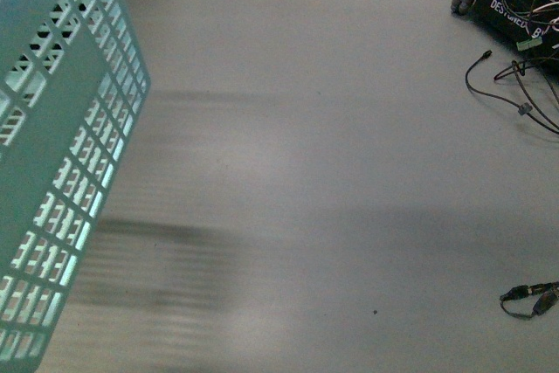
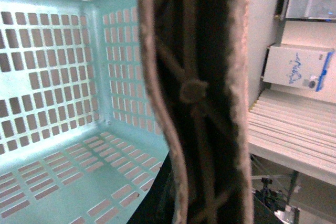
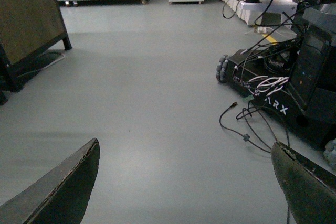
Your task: Pick lemon and mango into basket
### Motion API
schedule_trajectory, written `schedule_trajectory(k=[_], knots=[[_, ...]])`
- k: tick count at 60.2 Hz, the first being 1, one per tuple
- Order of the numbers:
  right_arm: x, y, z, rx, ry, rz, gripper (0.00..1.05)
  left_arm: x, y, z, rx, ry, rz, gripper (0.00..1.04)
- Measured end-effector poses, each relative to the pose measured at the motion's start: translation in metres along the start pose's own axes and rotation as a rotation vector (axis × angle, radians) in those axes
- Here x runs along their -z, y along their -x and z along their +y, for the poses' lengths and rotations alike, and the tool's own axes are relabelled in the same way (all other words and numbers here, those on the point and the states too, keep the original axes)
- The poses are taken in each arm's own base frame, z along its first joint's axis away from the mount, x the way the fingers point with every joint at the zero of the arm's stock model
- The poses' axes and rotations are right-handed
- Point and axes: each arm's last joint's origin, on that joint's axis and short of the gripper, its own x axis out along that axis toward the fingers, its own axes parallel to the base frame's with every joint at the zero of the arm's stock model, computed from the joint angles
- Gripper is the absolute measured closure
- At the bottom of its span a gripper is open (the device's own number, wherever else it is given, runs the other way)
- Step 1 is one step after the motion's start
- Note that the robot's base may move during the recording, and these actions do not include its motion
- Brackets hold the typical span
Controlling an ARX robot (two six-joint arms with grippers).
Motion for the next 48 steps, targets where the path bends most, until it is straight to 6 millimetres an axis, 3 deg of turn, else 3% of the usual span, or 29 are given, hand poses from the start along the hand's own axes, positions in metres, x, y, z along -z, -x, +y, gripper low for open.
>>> schedule_trajectory(k=[12, 17, 48], knots=[[0.000, 0.000, 0.000, 0.000, 0.000, 0.000, 0.09, 0.011, 0.055, -0.017, 0.095, -0.013, 0.021, 0.99], [0.000, 0.000, 0.000, 0.000, 0.000, 0.000, 0.09, 0.013, 0.066, -0.022, 0.131, -0.023, 0.026, 0.99], [0.000, 0.000, 0.000, 0.000, 0.000, 0.000, 0.09, 0.013, 0.067, -0.023, 0.131, -0.032, 0.020, 0.99]])
